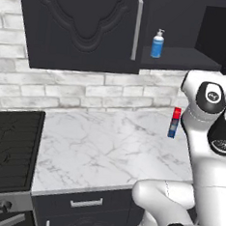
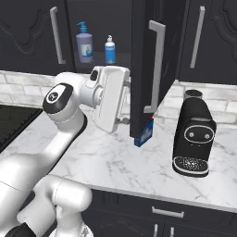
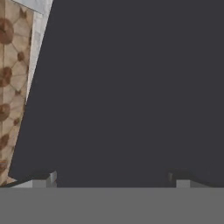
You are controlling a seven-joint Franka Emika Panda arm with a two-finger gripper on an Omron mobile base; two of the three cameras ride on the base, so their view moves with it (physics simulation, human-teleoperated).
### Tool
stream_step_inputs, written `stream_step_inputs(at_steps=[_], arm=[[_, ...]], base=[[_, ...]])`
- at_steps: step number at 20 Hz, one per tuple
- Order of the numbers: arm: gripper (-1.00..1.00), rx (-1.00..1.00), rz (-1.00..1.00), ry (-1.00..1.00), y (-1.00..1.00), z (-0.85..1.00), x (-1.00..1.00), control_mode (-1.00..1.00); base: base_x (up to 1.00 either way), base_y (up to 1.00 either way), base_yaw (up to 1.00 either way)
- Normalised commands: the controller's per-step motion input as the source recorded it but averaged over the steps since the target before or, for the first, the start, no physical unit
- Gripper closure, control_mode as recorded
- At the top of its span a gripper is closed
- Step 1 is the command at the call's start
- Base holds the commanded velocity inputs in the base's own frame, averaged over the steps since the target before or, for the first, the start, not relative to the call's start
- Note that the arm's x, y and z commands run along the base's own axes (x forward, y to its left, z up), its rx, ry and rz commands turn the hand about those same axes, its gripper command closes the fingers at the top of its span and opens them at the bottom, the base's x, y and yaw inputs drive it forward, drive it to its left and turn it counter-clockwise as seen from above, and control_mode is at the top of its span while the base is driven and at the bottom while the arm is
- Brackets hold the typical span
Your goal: Pick the soap dispenser and soap dispenser from the cabinet and place them on the counter.
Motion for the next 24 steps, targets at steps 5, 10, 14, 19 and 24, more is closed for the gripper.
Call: stream_step_inputs(at_steps=[5,10,14,19,24], arm=[[-1.00,-0.02,-0.01,0.00,-0.25,-0.06,-0.01,-1.00],[-1.00,0.00,0.00,0.00,-0.13,-0.05,0.00,-1.00],[-1.00,0.00,0.02,-0.02,-0.15,-0.06,0.02,-1.00],[-1.00,0.00,0.01,0.00,-0.01,-0.01,0.00,-1.00],[-1.00,0.00,-0.02,-0.03,0.07,0.08,0.01,-1.00]], base=[[0.00,0.00,0.00],[0.00,0.00,0.00],[0.00,0.00,0.00],[0.00,0.00,0.00],[0.00,0.00,0.00]])
